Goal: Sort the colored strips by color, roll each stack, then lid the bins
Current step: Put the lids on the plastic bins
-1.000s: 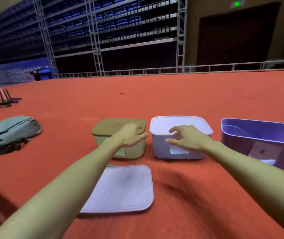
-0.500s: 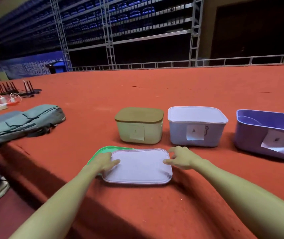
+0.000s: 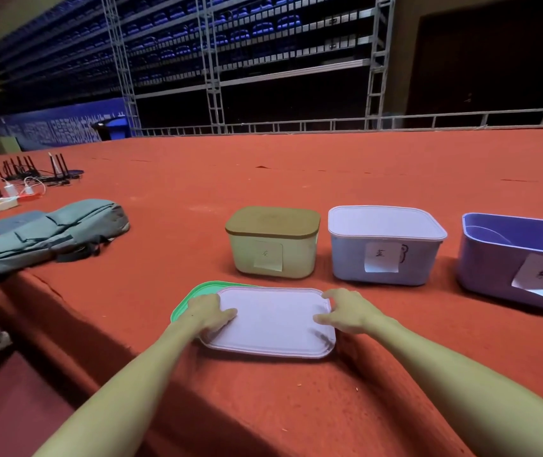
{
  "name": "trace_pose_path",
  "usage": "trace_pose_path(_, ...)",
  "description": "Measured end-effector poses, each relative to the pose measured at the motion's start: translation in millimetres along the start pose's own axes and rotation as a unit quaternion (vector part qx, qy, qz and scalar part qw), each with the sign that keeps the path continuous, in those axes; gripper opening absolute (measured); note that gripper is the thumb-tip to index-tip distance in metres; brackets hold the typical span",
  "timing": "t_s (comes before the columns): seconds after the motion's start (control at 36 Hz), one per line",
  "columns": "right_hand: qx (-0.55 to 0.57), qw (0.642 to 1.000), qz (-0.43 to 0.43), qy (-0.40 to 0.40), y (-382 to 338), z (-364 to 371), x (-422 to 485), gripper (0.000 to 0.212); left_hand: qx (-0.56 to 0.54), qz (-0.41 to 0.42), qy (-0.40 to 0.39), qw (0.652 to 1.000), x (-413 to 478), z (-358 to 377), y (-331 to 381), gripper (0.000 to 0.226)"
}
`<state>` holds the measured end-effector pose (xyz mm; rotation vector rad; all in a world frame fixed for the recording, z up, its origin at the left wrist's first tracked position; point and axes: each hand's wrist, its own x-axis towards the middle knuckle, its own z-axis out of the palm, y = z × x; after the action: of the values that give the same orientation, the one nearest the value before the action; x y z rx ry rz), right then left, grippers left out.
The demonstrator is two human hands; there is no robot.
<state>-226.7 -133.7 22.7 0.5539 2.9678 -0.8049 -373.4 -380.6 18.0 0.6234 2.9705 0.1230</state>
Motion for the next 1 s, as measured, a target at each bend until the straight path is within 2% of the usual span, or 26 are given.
trace_pose_path(0.11, 0.039, 0.999, -0.004, 0.013, 1, 0, 3, 0.059, -0.003, -0.001, 0.019, 1.000, 0, -4, 2, 0.051)
trace_pose_path(0.22, 0.079, 0.995, 0.005, 0.054, 3, -8, 1, 0.040, -0.017, 0.000, 0.029, 0.999, -4, -15, 11, 0.059)
trace_pose_path(0.31, 0.120, 0.988, 0.024, 0.092, 5, -22, -7, 0.027, -0.081, -0.002, 0.040, 0.996, -8, -29, 23, 0.061)
trace_pose_path(0.39, 0.150, 0.980, 0.047, 0.125, 11, -41, -13, 0.032, -0.178, -0.009, 0.059, 0.982, -15, -42, 41, 0.066)
trace_pose_path(0.47, 0.174, 0.971, 0.059, 0.150, 20, -65, -23, 0.053, -0.275, 0.016, 0.080, 0.958, -19, -54, 63, 0.054)
trace_pose_path(0.53, 0.191, 0.966, 0.053, 0.164, 28, -81, -30, 0.053, -0.346, 0.048, 0.089, 0.933, -24, -61, 82, 0.046)
trace_pose_path(0.58, 0.221, 0.957, 0.047, 0.184, 39, -99, -40, 0.052, -0.427, 0.085, 0.090, 0.895, -31, -69, 104, 0.028)
trace_pose_path(0.61, 0.244, 0.947, 0.052, 0.204, 44, -109, -45, 0.061, -0.472, 0.090, 0.087, 0.873, -32, -72, 115, 0.020)
trace_pose_path(0.64, 0.260, 0.937, 0.064, 0.224, 50, -118, -51, 0.071, -0.514, 0.088, 0.086, 0.849, -33, -76, 126, 0.020)
trace_pose_path(0.67, 0.267, 0.932, 0.065, 0.237, 57, -128, -56, 0.075, -0.547, 0.077, 0.087, 0.829, -33, -79, 136, 0.031)
trace_pose_path(0.72, 0.268, 0.929, 0.059, 0.248, 68, -148, -73, 0.064, -0.588, 0.071, 0.096, 0.800, -29, -83, 155, 0.056)
trace_pose_path(0.75, 0.272, 0.927, 0.051, 0.254, 73, -159, -82, 0.056, -0.598, 0.079, 0.102, 0.791, -23, -83, 163, 0.062)
trace_pose_path(0.83, 0.232, 0.927, 0.044, 0.292, 94, -188, -103, 0.051, -0.606, 0.109, 0.110, 0.780, -25, -92, 196, 0.056)
trace_pose_path(1.0, 0.188, 0.919, 0.006, 0.346, 142, -243, -137, 0.048, -0.562, 0.211, 0.083, 0.796, -32, -106, 261, 0.032)
